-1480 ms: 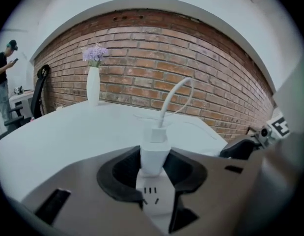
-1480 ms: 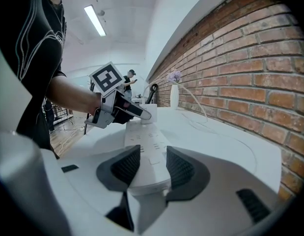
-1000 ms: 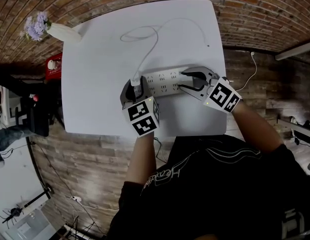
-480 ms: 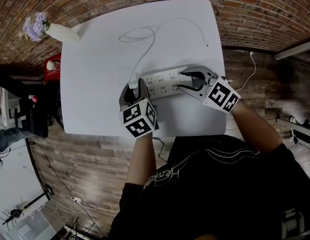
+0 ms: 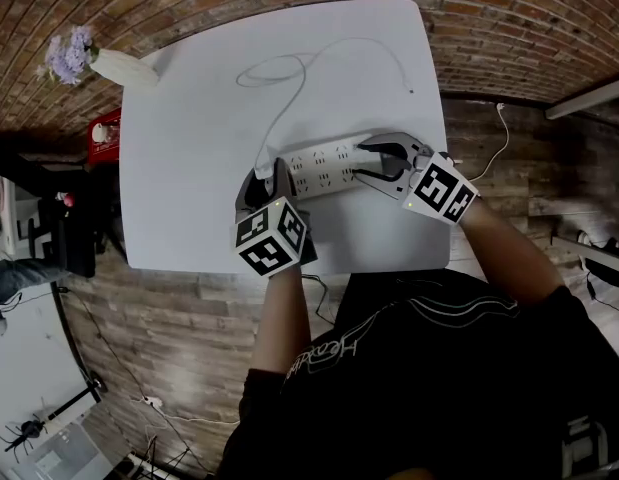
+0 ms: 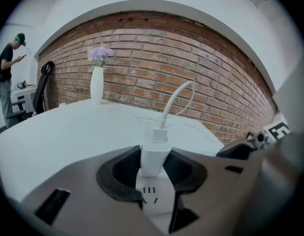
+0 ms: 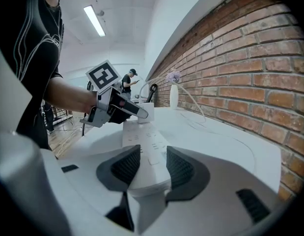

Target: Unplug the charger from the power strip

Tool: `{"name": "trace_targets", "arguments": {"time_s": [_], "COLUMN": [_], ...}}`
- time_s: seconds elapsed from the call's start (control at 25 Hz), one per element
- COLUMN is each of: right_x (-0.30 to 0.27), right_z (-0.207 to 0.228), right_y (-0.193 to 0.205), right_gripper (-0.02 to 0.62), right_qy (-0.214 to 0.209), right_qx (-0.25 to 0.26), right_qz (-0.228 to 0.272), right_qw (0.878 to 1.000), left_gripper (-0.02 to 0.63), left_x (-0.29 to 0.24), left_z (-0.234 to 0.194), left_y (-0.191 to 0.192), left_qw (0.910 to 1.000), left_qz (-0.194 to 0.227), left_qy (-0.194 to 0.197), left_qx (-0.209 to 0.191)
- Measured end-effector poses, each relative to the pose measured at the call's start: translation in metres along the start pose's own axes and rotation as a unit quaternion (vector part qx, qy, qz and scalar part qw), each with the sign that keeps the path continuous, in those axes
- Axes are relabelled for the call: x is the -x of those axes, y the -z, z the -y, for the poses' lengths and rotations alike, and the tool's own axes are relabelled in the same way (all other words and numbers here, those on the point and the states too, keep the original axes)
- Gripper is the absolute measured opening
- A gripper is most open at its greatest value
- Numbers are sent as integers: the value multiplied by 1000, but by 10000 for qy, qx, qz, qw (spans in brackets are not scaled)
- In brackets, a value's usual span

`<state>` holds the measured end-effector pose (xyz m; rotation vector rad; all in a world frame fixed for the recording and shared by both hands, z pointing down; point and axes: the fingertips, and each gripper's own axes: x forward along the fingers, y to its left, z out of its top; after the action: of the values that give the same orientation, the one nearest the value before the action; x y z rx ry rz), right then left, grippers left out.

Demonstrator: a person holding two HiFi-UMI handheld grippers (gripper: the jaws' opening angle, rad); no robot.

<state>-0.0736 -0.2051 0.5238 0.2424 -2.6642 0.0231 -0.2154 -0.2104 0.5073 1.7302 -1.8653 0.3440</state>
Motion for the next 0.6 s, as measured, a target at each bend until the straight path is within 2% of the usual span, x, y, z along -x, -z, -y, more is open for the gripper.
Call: {"name": "trace_targets", "arguments": {"time_s": [0.08, 0.16, 0.32, 0.4, 0.48, 0.6], "right_x": [0, 0, 1, 1, 1, 1], "right_z": [-1, -1, 0, 0, 0, 1], "right_y": [1, 1, 0, 0, 1, 1], "right_gripper": [147, 147, 147, 147, 147, 147], "right_qy": [-7, 1, 21, 35, 47, 56], "right_qx": [-1, 4, -6, -14, -25, -37], "right_qz": [-10, -19, 9, 27, 24, -10], "right_qw": [10000, 10000, 10000, 10000, 10000, 10000], "left_gripper": [140, 140, 135, 133, 135, 136], "left_x": [1, 1, 3, 2, 1, -1], "left_z": [-1, -1, 5, 9, 9, 4], "left_y": [3, 4, -2, -4, -4, -2], "left_qw": [9999, 10000, 9957, 9928, 9946, 9995], "left_qz": [1, 26, 162, 181, 127, 2], "left_qy": [52, -26, -372, -433, -344, -55], "left_qx": [130, 4, -834, -1099, -975, -319]}}
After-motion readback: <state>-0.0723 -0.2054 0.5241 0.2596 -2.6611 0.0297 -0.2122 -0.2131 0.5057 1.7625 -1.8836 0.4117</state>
